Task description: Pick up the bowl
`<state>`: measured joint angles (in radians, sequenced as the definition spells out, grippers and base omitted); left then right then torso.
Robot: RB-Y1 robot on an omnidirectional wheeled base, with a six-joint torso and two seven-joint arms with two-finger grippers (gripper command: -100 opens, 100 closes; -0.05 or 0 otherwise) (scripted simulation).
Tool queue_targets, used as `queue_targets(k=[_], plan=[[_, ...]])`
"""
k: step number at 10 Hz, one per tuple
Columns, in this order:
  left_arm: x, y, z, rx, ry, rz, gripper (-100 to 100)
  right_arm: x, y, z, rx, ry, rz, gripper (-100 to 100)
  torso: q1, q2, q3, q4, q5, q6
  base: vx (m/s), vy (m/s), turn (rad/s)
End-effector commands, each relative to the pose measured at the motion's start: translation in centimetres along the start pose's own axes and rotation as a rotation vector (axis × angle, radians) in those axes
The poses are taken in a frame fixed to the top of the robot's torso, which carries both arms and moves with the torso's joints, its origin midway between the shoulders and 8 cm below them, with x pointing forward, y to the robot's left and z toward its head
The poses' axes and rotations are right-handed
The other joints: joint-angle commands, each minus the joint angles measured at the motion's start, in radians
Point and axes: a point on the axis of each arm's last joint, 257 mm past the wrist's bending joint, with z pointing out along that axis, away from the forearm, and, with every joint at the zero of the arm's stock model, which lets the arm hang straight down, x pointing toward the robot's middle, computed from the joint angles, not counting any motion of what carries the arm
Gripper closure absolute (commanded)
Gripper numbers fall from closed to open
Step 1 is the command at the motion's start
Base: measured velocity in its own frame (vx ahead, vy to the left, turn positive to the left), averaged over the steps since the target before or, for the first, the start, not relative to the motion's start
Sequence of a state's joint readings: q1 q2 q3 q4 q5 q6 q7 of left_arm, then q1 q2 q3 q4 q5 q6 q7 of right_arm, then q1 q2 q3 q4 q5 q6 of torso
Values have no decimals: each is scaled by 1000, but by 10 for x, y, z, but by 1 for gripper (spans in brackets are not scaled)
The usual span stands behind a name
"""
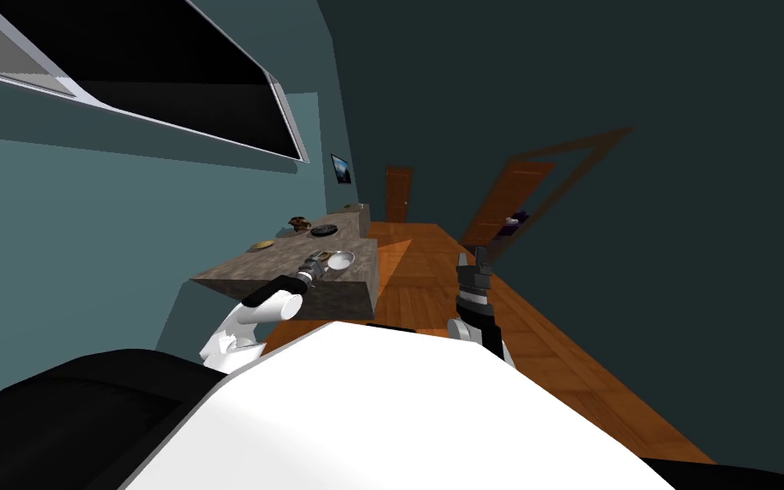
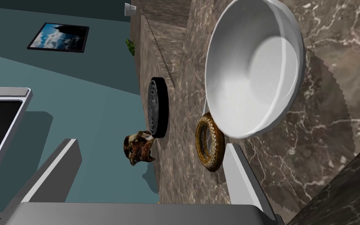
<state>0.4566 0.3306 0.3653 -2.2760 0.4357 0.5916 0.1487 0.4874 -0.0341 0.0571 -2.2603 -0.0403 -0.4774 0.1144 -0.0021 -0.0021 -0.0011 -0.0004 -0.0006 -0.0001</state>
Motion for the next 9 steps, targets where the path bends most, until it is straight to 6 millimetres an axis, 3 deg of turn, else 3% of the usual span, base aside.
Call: queue_targets(k=[1,9], plan=[[-3,8,0,-34,-8,-3,-100,0,0,0,0,0,0,0,0,0,0,0,0,0,28,-49,15],[-34,41,1,-206,-60,-23,-100,0,0,0,0,0,0,0,-1,-2,-1,0,0,0,51,-54,26]])
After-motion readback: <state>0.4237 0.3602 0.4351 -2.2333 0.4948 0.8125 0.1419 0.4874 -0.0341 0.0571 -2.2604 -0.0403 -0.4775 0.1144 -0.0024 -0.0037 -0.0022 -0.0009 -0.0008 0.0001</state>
